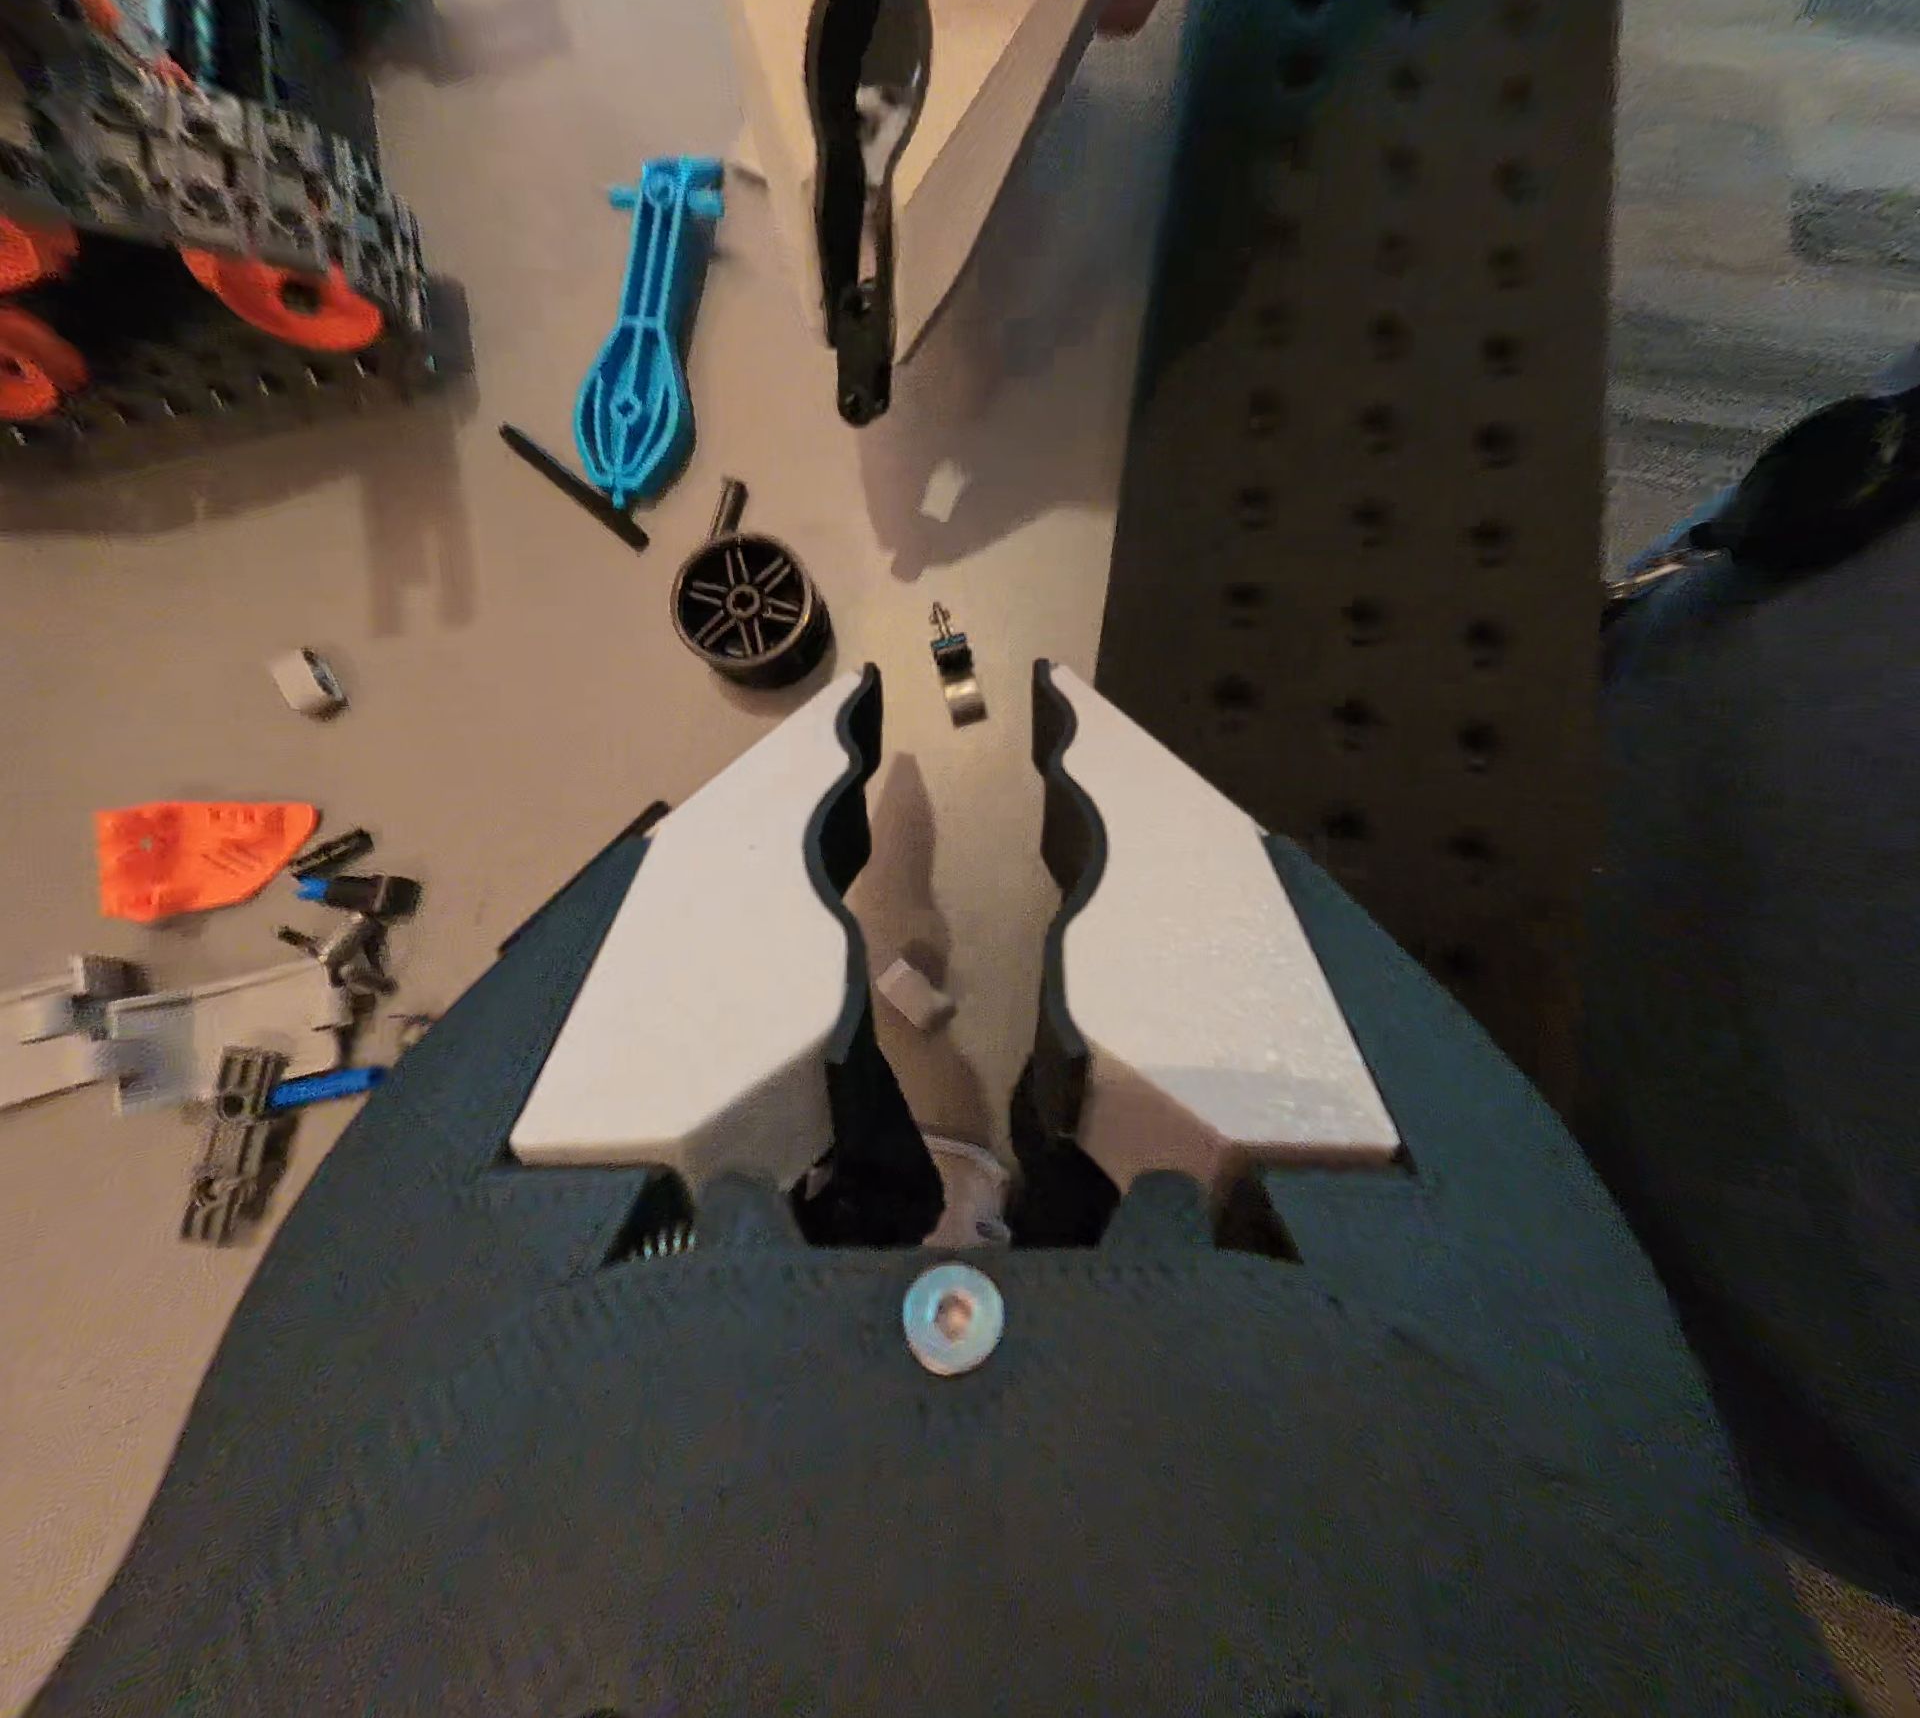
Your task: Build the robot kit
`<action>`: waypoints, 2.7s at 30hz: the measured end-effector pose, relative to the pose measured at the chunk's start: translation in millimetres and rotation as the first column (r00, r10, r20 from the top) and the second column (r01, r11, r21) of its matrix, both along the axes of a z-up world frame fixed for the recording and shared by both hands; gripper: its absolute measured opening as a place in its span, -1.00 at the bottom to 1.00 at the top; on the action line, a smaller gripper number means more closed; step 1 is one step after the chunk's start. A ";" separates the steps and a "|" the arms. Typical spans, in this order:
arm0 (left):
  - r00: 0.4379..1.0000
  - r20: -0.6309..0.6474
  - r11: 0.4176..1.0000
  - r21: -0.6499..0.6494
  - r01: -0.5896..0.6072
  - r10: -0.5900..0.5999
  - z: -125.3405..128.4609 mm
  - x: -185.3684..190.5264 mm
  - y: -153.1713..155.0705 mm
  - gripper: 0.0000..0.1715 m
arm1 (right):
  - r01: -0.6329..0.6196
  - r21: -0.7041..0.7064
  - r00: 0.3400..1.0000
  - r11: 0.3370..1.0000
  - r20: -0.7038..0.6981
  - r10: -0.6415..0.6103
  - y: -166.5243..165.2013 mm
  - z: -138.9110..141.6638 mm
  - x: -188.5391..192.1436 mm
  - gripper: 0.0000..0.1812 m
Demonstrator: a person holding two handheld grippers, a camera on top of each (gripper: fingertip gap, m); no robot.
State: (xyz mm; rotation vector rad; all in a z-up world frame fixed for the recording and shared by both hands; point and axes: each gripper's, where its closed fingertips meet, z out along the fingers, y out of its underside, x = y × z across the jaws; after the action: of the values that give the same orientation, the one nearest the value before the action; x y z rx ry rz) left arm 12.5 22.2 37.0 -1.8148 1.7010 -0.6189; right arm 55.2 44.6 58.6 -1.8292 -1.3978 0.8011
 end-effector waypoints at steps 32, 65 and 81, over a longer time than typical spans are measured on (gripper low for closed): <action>0.987 -0.133 0.996 0.003 0.086 -0.085 -26.6 13.2 0.1 -0.94 | -0.276 0.055 0.946 0.960 0.194 0.261 -21.2 -32.8 -18.6 -0.95; 0.986 -0.100 0.990 -0.070 0.124 -0.130 0.3 26.5 -1.9 -0.94 | -0.174 0.127 0.970 0.976 0.194 0.148 -18.7 -12.5 -10.8 -0.89; 0.970 0.242 0.983 -0.169 0.072 -0.030 38.1 35.7 2.7 -0.92 | -0.104 0.090 0.987 0.991 -0.112 0.114 -15.8 22.8 -10.5 -1.00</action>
State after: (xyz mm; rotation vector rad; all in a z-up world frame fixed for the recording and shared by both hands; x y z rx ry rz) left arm 48.2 24.9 75.1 -1.7369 1.5761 -0.9964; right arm 44.8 28.8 81.4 -1.6272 -1.4431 0.8775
